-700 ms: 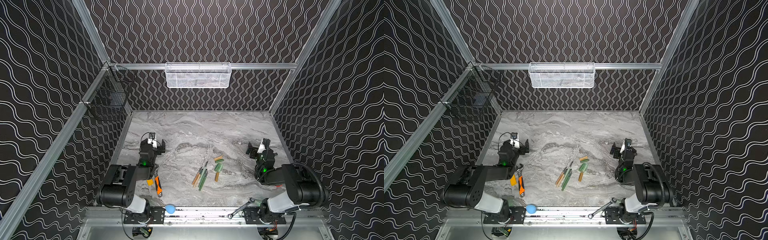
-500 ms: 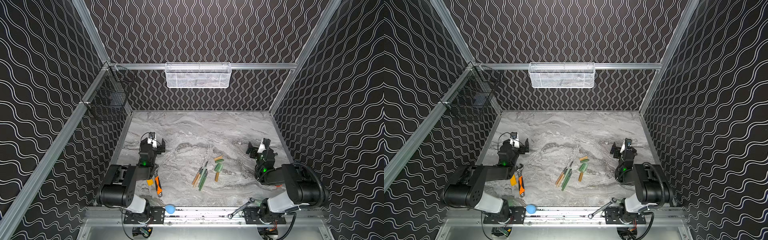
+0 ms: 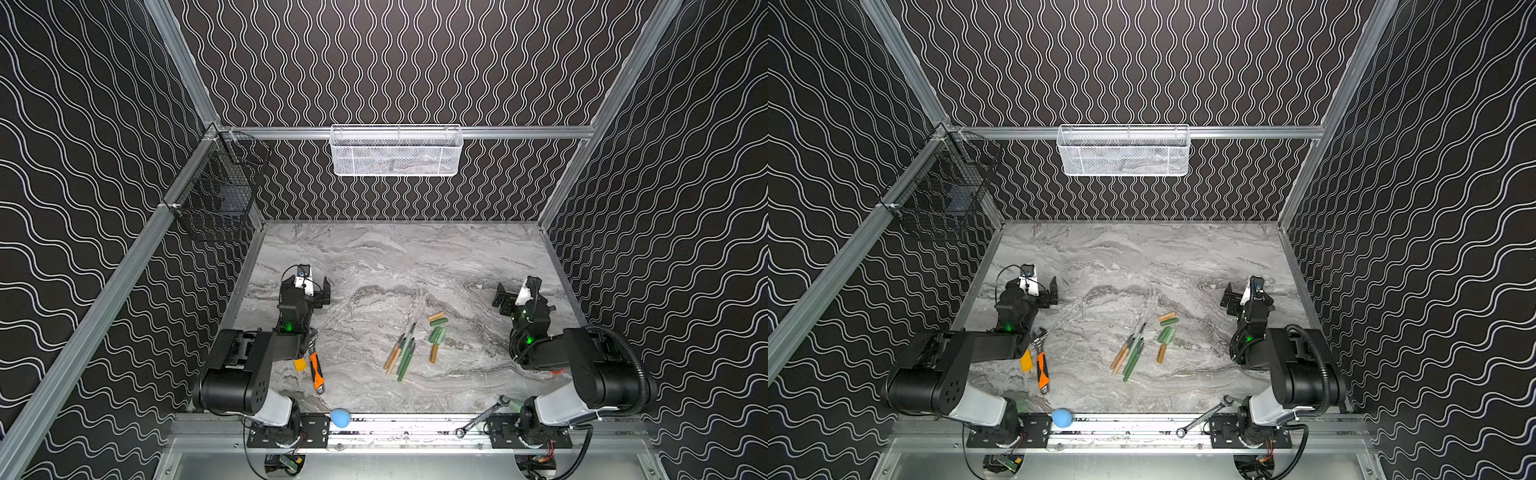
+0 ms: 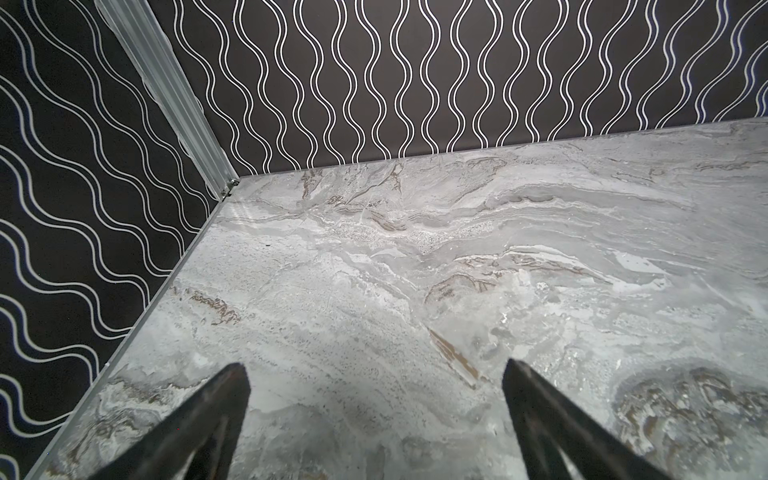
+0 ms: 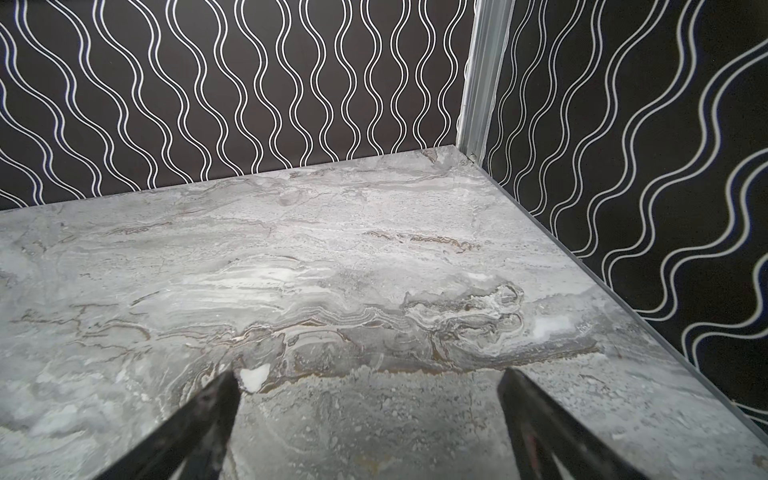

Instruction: Insert the pens into the pen caps

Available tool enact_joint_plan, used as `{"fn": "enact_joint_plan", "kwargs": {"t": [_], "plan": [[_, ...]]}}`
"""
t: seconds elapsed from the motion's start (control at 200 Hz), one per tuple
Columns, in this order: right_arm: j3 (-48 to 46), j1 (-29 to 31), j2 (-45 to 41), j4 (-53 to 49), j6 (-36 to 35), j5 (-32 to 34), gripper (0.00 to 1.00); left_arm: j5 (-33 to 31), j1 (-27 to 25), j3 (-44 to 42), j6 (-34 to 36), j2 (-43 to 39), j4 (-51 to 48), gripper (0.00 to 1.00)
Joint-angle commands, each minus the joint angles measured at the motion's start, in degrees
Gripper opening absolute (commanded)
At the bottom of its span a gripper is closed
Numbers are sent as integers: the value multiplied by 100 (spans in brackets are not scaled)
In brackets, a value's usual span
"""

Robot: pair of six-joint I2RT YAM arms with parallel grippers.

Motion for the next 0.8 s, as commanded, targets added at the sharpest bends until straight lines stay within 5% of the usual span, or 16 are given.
{"fn": "enact_joint_plan", "kwargs": {"t": [0.0, 0.41, 0.796], "plan": [[-26, 8, 11, 421, -196, -346, 100, 61, 18, 70, 69, 25, 184, 99], [15, 7, 10, 330, -174, -350, 100, 472, 34, 113, 227, -330, -210, 99], [15, 7, 5, 320, -175, -345, 100, -1811, -845, 889, 180, -1192, -2042, 99]]}}
